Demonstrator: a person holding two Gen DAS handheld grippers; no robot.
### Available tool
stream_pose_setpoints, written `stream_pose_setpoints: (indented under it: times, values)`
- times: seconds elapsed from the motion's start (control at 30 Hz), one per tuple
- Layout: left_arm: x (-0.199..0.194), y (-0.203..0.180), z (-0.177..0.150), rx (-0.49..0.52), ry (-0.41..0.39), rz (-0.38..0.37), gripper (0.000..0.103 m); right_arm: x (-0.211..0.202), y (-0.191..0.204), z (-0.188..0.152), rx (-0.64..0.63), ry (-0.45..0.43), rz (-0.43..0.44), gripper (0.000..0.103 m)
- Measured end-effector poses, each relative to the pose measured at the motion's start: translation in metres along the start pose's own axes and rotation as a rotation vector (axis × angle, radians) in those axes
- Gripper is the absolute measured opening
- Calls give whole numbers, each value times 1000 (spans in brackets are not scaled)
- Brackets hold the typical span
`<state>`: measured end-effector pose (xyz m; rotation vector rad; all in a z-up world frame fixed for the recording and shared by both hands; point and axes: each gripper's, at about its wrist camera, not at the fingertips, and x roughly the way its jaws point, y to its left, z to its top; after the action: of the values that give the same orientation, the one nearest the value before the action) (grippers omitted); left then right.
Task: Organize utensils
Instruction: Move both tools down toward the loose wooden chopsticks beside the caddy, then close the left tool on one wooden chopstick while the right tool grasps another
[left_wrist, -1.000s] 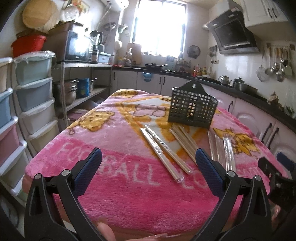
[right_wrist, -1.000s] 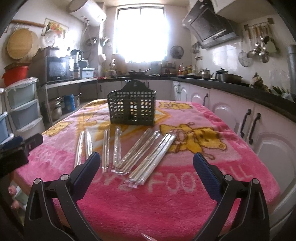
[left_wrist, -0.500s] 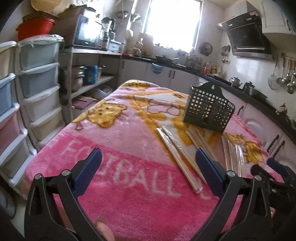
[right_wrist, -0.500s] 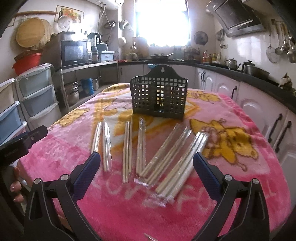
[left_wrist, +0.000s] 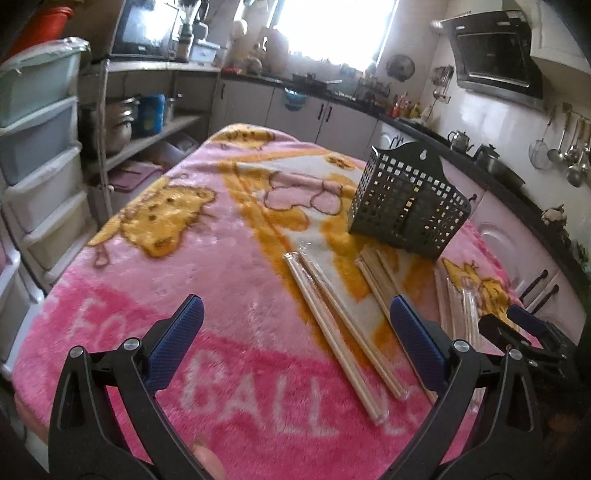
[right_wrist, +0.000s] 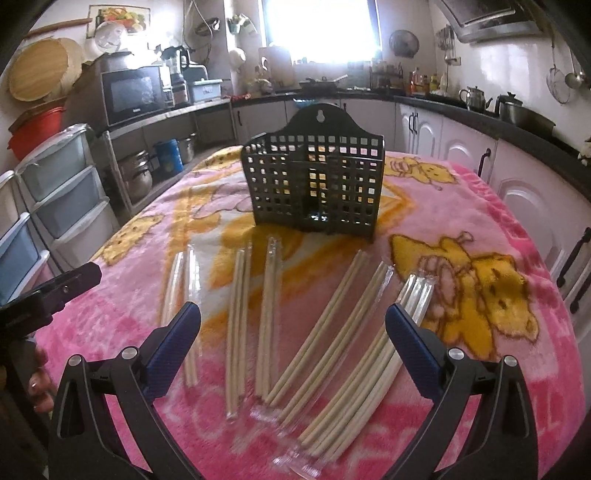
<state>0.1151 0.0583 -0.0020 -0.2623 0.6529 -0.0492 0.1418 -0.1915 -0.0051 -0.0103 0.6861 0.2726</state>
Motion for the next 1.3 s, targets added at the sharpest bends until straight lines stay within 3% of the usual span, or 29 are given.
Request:
stream_pose_setpoints:
  times: [0.1, 0.17, 0.23, 0.5, 0.57, 0.77, 0.93, 1.07, 1.2, 1.3]
  values:
    - [15, -1, 8, 7, 36, -1, 93, 13, -7, 8, 7, 24, -12, 96]
    - [27, -4, 12, 30, 76, 17, 92, 22, -13, 13, 22, 42, -11, 87]
    - [39, -3, 13, 38, 120, 19, 89, 34, -20, 19, 38, 72, -11, 84]
    - [80, 9, 15, 7, 262, 10, 53, 77, -31, 34, 51, 177, 3, 58]
    - [87, 15, 17, -18, 282, -14, 51, 87, -33, 36, 59, 198, 14, 55]
    - [107, 15, 26, -43, 335, -29, 44, 102, -37, 42, 60, 209, 19, 47]
    - [123, 10, 31, -44, 352, 1, 38, 115, -52, 45, 102, 238, 7, 43]
    - [129, 12, 35, -33, 350, 23, 25, 124, -59, 46, 124, 259, 0, 37]
    - [131, 22, 37, -43, 342, -2, 13, 134, -65, 49, 154, 284, -11, 34]
    - [131, 28, 39, -48, 350, -19, 11, 144, -70, 50, 184, 311, -25, 34]
